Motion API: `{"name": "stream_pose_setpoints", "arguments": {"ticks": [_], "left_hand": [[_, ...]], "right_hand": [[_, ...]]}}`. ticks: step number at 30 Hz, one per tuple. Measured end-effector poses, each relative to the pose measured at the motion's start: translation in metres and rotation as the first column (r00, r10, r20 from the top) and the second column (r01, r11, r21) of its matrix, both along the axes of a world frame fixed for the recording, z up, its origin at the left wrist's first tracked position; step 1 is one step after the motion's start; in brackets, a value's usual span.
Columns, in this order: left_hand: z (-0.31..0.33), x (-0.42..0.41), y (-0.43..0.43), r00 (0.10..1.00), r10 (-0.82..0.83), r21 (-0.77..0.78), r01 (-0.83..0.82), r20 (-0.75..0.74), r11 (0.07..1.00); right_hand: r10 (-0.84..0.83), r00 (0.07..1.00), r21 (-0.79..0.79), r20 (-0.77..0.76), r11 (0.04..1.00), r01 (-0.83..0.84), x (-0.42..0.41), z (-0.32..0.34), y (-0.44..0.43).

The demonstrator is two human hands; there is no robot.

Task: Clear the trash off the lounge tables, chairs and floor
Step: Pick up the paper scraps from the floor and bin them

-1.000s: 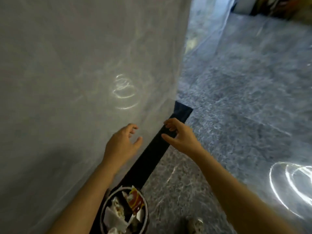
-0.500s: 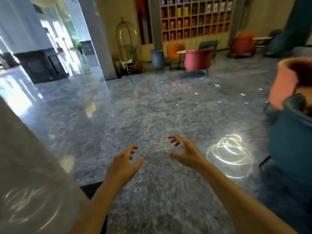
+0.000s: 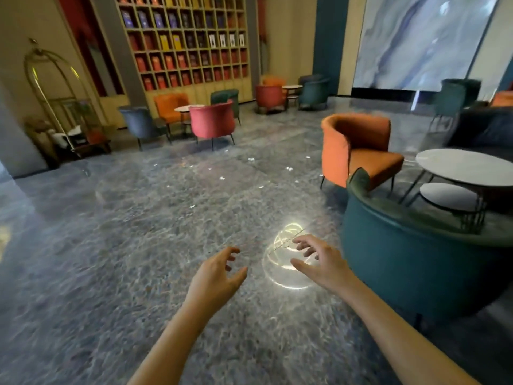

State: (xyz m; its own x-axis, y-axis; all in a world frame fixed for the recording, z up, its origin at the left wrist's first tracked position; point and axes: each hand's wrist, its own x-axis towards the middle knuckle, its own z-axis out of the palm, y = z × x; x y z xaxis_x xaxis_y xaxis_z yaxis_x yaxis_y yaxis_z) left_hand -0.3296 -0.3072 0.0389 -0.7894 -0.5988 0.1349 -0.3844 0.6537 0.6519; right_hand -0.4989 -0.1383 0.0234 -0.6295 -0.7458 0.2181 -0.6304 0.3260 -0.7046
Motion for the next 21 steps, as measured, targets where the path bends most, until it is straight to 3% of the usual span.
{"name": "stream_pose_setpoints", "arguments": {"ticks": [12, 17, 21], "left_hand": [[0.023, -0.224, -0.224, 0.965, -0.255, 0.008, 0.256, -0.065, 0.967], [0.012, -0.313, -0.296, 0.954, -0.29, 0.06, 0.295, -0.07, 0.954], [-0.004, -0.395, -0.366, 0.951, -0.305, 0.062, 0.308, -0.049, 0.949]], "right_hand": [[-0.196, 0.981, 0.099, 0.002, 0.976, 0.195, -0.171, 0.043, -0.184], [-0.309, 0.95, 0.092, 0.034, 0.948, 0.305, -0.253, 0.031, -0.25], [-0.298, 0.955, 0.094, 0.016, 0.951, 0.295, -0.336, 0.015, -0.326]]}}
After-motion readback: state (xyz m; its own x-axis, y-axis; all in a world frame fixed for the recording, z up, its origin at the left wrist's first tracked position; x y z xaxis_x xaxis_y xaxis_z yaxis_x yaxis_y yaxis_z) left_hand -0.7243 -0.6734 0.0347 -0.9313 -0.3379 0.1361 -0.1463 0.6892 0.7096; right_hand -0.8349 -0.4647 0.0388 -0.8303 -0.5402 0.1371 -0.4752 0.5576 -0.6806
